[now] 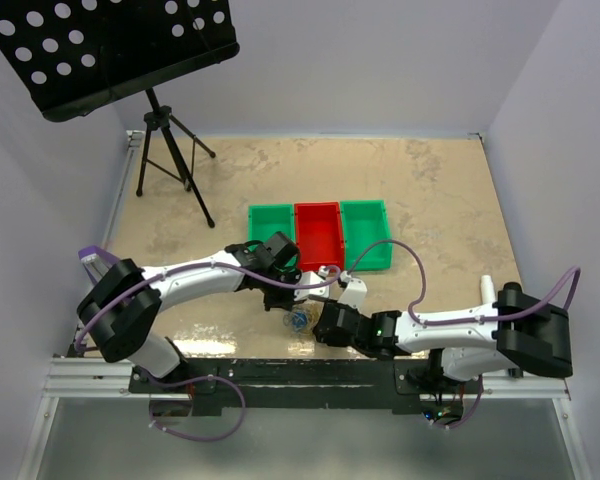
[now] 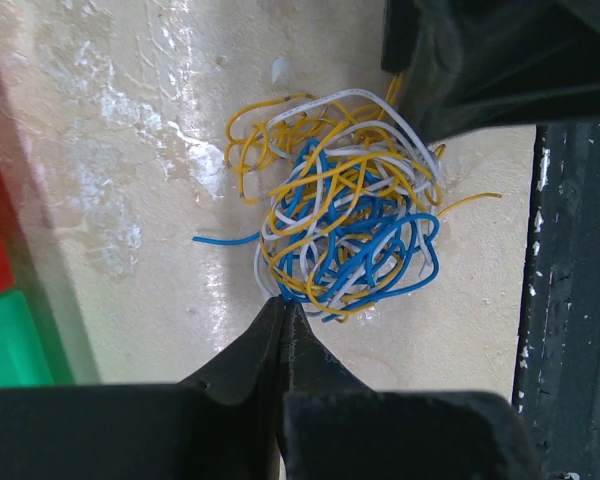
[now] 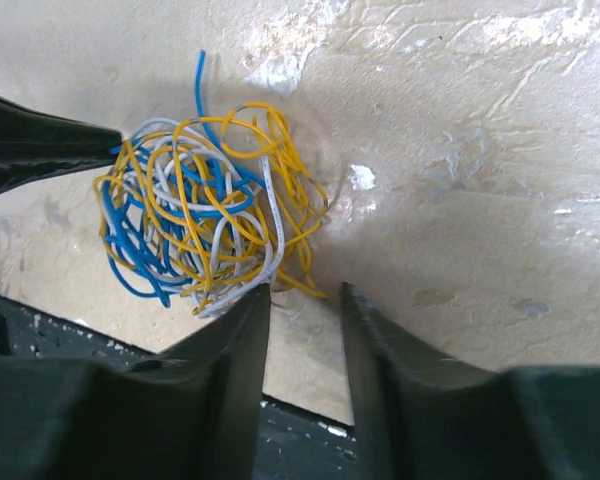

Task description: Untangle the cables

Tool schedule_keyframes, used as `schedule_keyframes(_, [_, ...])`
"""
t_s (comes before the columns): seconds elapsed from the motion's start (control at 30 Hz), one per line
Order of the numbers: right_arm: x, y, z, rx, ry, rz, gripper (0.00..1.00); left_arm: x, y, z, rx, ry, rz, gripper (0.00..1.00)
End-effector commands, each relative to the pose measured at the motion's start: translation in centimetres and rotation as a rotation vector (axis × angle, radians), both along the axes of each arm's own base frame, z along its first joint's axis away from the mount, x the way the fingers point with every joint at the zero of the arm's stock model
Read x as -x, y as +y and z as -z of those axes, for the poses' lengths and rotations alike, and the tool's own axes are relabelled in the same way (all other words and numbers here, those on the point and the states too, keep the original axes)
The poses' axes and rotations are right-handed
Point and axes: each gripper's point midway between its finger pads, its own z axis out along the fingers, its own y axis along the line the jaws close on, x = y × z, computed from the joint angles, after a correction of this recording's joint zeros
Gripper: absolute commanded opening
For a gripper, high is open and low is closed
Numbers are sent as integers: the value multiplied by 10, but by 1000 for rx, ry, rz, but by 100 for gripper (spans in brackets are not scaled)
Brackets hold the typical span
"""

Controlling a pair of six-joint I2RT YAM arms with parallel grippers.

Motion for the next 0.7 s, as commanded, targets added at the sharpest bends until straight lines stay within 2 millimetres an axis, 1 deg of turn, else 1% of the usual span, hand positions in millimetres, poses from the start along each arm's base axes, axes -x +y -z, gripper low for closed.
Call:
schedule_keyframes(0.0, [-13, 8, -7, -35, -53, 51, 31, -1, -2, -13, 36, -25, -4, 0])
schedule_keyframes(0.1, [-17, 7, -13, -39, -73, 62, 18, -1, 0, -11, 25, -22, -6, 0])
schedule_keyframes(0.2, [-20, 3, -19, -44, -94, 75, 2, -2, 0, -11, 23, -25, -8, 0])
schedule_keyframes(0.23, [-20, 1, -21, -47, -99, 80, 0, -3, 1, -11, 22, -30, -10, 0])
schedule_keyframes(0.4, [-24, -15, -31, -47, -116, 134, 0, -9, 9, -13, -1, -61, -33, 0])
schedule_keyframes(0.57, [-21, -38, -35, -39, -87, 209, 0, -23, 33, -20, -25, -97, -85, 0])
schedule_keyframes(0.67, [-20, -40, -41, -51, -79, 221, 0, -32, 50, -25, -33, -117, -117, 0])
